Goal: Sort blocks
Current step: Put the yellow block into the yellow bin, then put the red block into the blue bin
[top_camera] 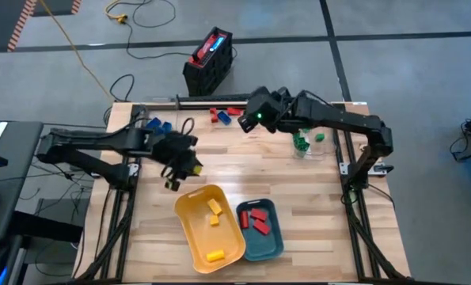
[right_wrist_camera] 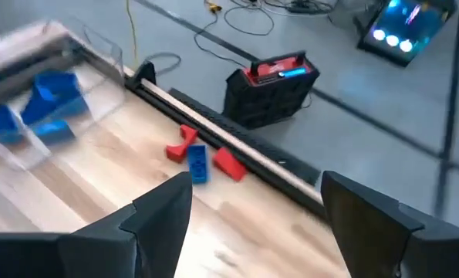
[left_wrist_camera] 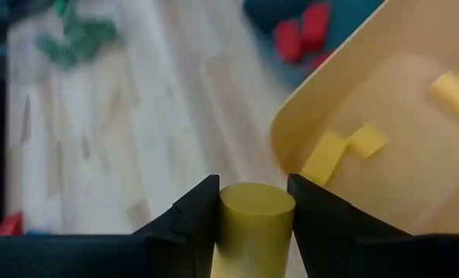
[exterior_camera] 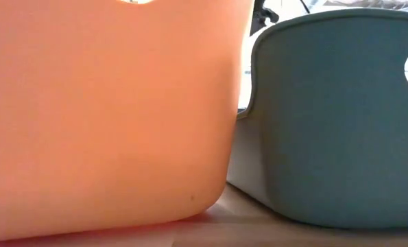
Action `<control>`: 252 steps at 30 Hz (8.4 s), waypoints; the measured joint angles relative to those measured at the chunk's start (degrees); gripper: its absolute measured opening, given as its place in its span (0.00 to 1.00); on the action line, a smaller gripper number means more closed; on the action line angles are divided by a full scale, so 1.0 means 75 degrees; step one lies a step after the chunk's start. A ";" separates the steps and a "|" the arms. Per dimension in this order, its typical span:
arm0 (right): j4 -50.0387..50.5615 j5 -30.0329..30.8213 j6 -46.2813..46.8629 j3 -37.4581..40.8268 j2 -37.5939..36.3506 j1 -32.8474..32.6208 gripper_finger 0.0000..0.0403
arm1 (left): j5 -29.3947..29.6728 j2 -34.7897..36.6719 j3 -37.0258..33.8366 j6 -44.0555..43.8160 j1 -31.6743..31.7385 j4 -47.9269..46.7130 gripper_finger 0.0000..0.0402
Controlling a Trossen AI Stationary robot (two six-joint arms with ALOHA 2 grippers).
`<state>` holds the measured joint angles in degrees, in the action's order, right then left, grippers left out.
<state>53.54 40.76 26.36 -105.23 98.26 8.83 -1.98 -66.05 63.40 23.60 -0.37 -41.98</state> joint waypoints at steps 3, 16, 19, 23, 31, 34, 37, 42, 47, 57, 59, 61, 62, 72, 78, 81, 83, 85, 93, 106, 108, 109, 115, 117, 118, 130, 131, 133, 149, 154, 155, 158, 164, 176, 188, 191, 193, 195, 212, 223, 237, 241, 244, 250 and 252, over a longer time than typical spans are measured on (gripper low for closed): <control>-0.0983 0.0012 0.0634 0.0980 -0.0102 -0.0094 0.75 | -0.0013 0.0075 0.0000 -0.0414 -0.0764 0.0393 0.33; -0.2416 0.0154 0.2401 0.1652 0.0035 -0.1217 0.75 | 0.0100 -0.0668 -0.2390 -0.1347 -0.2755 0.4673 0.34; -0.2421 0.0169 0.2405 0.1571 0.0005 -0.1334 0.75 | 0.0117 -0.0876 -0.3080 -0.1586 -0.2689 0.5455 0.34; -0.2329 0.0168 0.2441 0.1573 0.0019 -0.1345 0.75 | 0.0114 -0.1037 -0.3343 -0.2196 -0.2689 0.5673 0.35; -0.2330 -0.0617 0.2272 0.1573 0.0019 -0.0957 0.75 | 0.0114 -0.0646 -0.3322 -0.2475 -0.2625 0.5794 0.55; -0.2329 -0.1341 0.2034 0.1573 0.0044 -0.0487 0.75 | 0.0137 -0.0370 -0.3322 -0.2884 -0.2460 0.5731 0.61; -0.2370 -0.2197 0.1765 0.1573 0.0052 0.0079 0.75 | 0.0274 0.0073 -0.3322 -0.3600 -0.2127 0.5626 0.62; -0.2080 -0.2457 0.1234 0.1573 0.0052 0.0661 0.75 | 0.0570 0.1075 -0.3277 -0.4389 -0.0686 0.4935 0.63; -0.2104 -0.2441 0.0765 0.1573 0.0052 0.0789 0.75 | 0.0134 0.1083 -0.2834 -0.4348 0.1724 0.3758 0.63; -0.1734 -0.2479 0.0662 0.1573 0.0017 0.0487 0.75 | -0.2055 -0.1293 -0.2209 -0.3037 0.5170 0.3875 0.63; -0.1744 -0.2481 0.0648 0.1573 0.0017 0.0386 0.75 | -0.2341 -0.1865 -0.1884 -0.2979 0.5477 0.3850 0.63; -0.1749 -0.2478 0.0650 0.1573 0.0015 0.0292 0.75 | -0.2426 -0.2404 -0.1517 -0.2923 0.5685 0.3779 0.63; -0.1742 -0.2475 0.0648 0.1573 0.0011 0.0241 0.75 | -0.2420 -0.2673 -0.1256 -0.2840 0.5748 0.3680 0.63; -0.1707 -0.2392 0.0276 0.1573 0.0011 0.0004 0.75 | -0.1492 -0.5081 0.2528 -0.2777 0.6017 0.0515 0.63; -0.1392 -0.1981 -0.0041 0.1576 -0.0060 0.0248 0.75 | -0.1521 -0.6122 0.4135 -0.0917 0.6322 -0.1225 0.62; -0.1264 -0.1846 -0.0144 0.1576 -0.0209 0.0448 0.75 | -0.1278 -0.6352 0.4488 0.1414 0.6420 -0.2057 0.60; -0.1329 -0.1806 -0.0150 0.1576 -0.0302 0.0563 0.75 | -0.0882 -0.6411 0.4500 0.2820 0.6450 -0.2170 0.58; -0.1464 -0.1799 -0.0160 0.1576 -0.0386 0.0673 0.75 | -0.0564 -0.6464 0.4500 0.3904 0.6527 -0.1905 0.57; -0.2595 -0.1822 -0.0567 0.1576 -0.0470 0.0759 0.75 | -0.0424 -0.6451 0.4502 0.7281 0.6636 -0.1229 0.56; -0.2752 -0.1822 -0.0585 0.1576 -0.0453 0.0759 0.75 | -0.0714 -0.7040 0.4497 0.9206 0.6672 -0.0887 0.56; -0.2834 -0.1825 -0.0622 0.1576 -0.0453 0.0758 0.75 | -0.0657 -0.7055 0.4505 0.9371 0.6677 -0.0818 0.56; -0.2881 -0.1822 -0.0659 0.1576 -0.0453 0.0757 0.75 | -0.0600 -0.7065 0.4505 0.9308 0.6676 -0.0808 0.56; -0.2971 -0.1822 -0.0704 0.1576 -0.0453 0.0793 0.75 | 0.0076 -0.6831 0.4503 0.8571 0.6497 -0.0650 0.56; -0.2970 -0.1822 -0.0711 0.1576 -0.0453 0.0827 0.75 | -0.0056 -0.6646 0.4503 0.8508 0.6526 -0.0543 0.56; -0.2968 -0.1824 -0.0726 0.1576 -0.0450 0.0852 0.75 | -0.0239 -0.6557 0.4503 0.8457 0.6544 -0.0494 0.56; -0.2502 -0.1822 -0.0775 0.1576 -0.0514 0.1215 0.75 | 0.0191 -0.6582 0.4592 0.4711 0.6196 0.0157 0.47; -0.2468 -0.1822 -0.0739 0.1576 -0.0517 0.1182 0.75 | 0.0324 -0.6583 0.4704 0.4334 0.6194 0.0083 0.46; -0.2370 -0.1826 -0.0696 0.1582 -0.0528 0.1133 0.75 | 0.0436 -0.6583 0.4937 0.3537 0.6231 0.0081 0.45; -0.2583 -0.1828 -0.0637 0.1582 -0.0552 0.1022 0.75 | -0.0423 -0.7211 0.5009 0.4953 0.6677 -0.0608 0.34; -0.2638 -0.1834 -0.0637 0.1582 -0.0552 0.1025 0.75 | -0.0952 -0.7222 0.5011 0.5334 0.6756 -0.0691 0.33; -0.2661 -0.1837 -0.0640 0.1582 -0.0552 0.1025 0.75 | -0.0896 -0.7245 0.5013 0.5468 0.6756 -0.0674 0.33; -0.2663 -0.1857 -0.0637 0.1582 -0.0552 0.1016 0.75 | -0.0767 -0.7293 0.5039 0.5373 0.6751 -0.0868 0.32; -0.2623 -0.1860 -0.0635 0.1582 -0.0552 0.0975 0.75 | -0.0730 -0.7270 0.5520 0.4497 0.6695 -0.1109 0.31; -0.2638 -0.1860 -0.0634 0.1579 -0.0552 0.1187 0.75 | -0.2042 -0.7334 0.6451 -0.0024 0.6423 -0.2040 0.31; -0.2609 -0.1860 -0.0503 0.1579 -0.0552 0.1118 0.75 | -0.1725 -0.6811 0.6366 -0.1958 0.6354 -0.3631 0.27; -0.2600 -0.1860 -0.0478 0.1579 -0.0552 0.1110 0.75 | -0.1152 -0.6126 0.6400 -0.2004 0.6228 -0.3003 0.21; -0.2551 -0.1860 -0.0405 0.1579 -0.0577 0.1114 0.75 | -0.1106 -0.5694 0.6227 -0.2188 0.6130 -0.2579 0.17; -0.2533 -0.1854 -0.0382 0.1579 -0.0608 0.1115 0.75 | -0.1089 -0.5054 0.5619 -0.2260 0.6005 -0.2049 0.14; -0.2437 -0.1822 -0.0357 0.1573 -0.0896 0.1131 0.75 | -0.0553 -0.0037 -0.3005 -0.3684 0.5929 0.4102 0.03; -0.2391 -0.1819 -0.0174 0.1573 -0.0896 0.0971 0.75 | -0.1758 -0.2027 -0.3268 -0.3115 0.6959 0.5966 0.04; -0.2312 -0.1819 0.0083 0.1573 -0.0896 0.0923 0.75 | -0.2313 -0.4452 -0.0027 -0.0871 0.7080 0.3545 0.49; -0.2309 -0.1816 0.0086 0.1573 -0.0896 0.0923 0.75 | -0.2240 -0.4973 0.0917 -0.0632 0.7080 0.2277 0.52; -0.2309 -0.1771 0.0086 0.1576 -0.0896 0.0923 0.75 | -0.2243 -0.5202 0.1515 -0.0415 0.7065 0.1599 0.52; -0.2312 -0.1602 0.0086 0.1576 -0.0896 0.0923 0.75 | -0.2523 -0.5207 0.1864 0.0257 0.7088 0.1918 0.51; -0.2312 -0.1595 0.0086 0.1576 -0.0896 0.0926 0.75 | -0.2869 -0.5306 0.1872 0.0315 0.7157 0.1944 0.50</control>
<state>36.21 28.80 27.00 -93.41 91.55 15.77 -23.50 -105.84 77.43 25.96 53.31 -27.40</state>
